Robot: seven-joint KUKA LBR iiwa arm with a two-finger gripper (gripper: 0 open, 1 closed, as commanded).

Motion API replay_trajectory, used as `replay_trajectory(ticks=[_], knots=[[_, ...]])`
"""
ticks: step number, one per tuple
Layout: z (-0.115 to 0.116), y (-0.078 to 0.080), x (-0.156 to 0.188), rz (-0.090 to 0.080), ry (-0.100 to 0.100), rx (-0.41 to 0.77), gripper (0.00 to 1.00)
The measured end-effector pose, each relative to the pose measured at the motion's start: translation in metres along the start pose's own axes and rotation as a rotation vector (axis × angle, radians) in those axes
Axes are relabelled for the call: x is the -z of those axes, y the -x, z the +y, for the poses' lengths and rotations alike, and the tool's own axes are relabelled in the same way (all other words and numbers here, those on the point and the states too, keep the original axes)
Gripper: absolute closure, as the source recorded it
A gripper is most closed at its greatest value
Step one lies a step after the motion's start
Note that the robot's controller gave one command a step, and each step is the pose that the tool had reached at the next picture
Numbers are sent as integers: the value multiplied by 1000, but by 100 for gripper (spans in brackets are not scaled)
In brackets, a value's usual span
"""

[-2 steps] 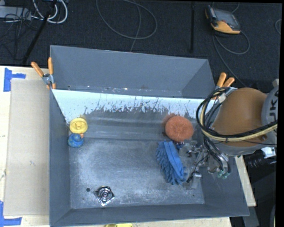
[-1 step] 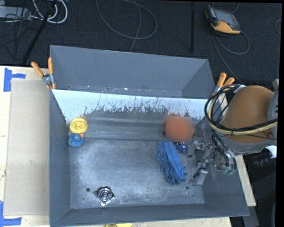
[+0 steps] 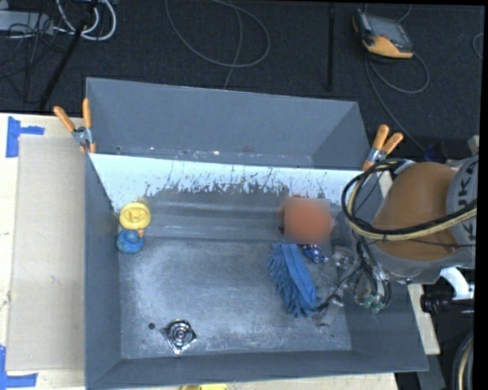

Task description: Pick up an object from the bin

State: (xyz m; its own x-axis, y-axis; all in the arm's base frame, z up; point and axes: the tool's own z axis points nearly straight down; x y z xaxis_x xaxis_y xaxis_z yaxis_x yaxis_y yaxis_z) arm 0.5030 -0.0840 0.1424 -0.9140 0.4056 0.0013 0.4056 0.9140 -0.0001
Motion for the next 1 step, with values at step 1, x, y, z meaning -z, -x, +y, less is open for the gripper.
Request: replay_trajectory(ticks=[1], knots=[[7,15,-23,-1,0,145,0]])
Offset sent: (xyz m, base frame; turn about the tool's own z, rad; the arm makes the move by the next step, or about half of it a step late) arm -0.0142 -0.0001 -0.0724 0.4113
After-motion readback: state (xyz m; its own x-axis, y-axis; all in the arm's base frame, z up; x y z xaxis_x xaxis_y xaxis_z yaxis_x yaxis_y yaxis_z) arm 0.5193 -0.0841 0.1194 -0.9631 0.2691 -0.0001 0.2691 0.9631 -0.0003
